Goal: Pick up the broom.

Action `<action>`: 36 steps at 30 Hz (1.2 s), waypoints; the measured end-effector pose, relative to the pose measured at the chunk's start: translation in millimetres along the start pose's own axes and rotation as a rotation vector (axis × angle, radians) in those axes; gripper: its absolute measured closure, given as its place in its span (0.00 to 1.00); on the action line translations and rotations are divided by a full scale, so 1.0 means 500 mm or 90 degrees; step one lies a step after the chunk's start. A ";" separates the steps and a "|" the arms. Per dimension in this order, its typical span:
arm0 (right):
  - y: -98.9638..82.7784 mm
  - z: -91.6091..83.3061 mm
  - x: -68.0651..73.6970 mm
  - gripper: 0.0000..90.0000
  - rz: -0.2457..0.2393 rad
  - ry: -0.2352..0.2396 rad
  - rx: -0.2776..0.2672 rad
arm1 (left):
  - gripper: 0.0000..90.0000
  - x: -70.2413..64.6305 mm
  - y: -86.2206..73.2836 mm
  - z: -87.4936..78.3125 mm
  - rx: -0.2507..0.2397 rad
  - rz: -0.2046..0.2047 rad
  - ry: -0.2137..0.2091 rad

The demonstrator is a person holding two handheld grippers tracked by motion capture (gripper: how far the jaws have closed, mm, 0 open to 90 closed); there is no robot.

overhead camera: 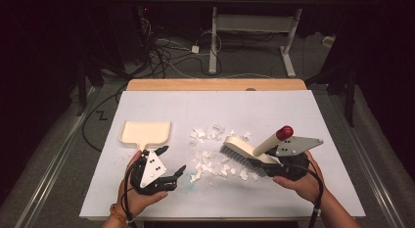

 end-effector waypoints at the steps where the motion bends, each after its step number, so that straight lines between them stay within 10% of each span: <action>1: -0.001 -0.003 -0.002 0.75 0.004 -0.005 0.001 | 0.24 0.006 -0.017 -0.002 0.010 0.001 0.008; 9: -0.004 -0.010 -0.018 0.75 0.015 -0.027 -0.001 | 0.22 0.016 -0.079 -0.015 0.048 -0.003 0.033; 12: -0.005 -0.017 -0.028 0.75 0.010 -0.052 -0.008 | 0.22 0.018 -0.103 -0.019 0.061 -0.046 0.028; 25: -0.028 -0.058 -0.092 0.75 0.047 -0.156 -0.030 | 0.22 0.014 -0.101 -0.006 0.061 -0.056 0.035; 36: -0.050 -0.058 -0.120 0.75 0.060 -0.187 -0.012 | 0.22 0.013 -0.107 -0.006 0.064 -0.050 0.028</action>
Point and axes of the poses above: each handheld gripper's, and its own axes: z roughly forward along the jaws, y roughly out of its top, x roughly to its left, the point moved 5 cm from there along z, roughly forward along the jaws, and after that the axes turned 14 degrees about y, right-handed, at the moved point
